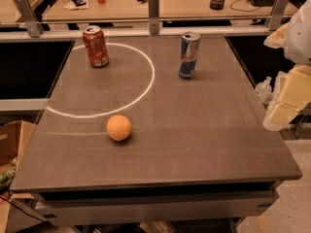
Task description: Pick orange
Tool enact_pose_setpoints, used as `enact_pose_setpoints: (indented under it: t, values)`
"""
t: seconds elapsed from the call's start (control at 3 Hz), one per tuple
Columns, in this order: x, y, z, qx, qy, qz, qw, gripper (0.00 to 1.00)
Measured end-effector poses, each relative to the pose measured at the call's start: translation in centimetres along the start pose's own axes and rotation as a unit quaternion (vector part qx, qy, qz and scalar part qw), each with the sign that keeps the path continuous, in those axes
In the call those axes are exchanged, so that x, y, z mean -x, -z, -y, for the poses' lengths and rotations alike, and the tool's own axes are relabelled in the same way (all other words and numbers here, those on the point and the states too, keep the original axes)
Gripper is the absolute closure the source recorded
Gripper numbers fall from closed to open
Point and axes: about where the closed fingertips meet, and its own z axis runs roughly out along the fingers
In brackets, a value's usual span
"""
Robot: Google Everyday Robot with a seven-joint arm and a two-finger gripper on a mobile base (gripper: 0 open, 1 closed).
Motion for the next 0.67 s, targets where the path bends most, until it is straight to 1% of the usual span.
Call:
enact_pose_setpoints:
  t: [0.33, 0.67]
  values:
    - [1.3, -0.4, -0.9, 0.012, -0.029, 0.033, 0.999, 0.0]
    - [3.3, -1.2, -2.8, 0.023, -0.055, 0.1, 0.9932, 0.0]
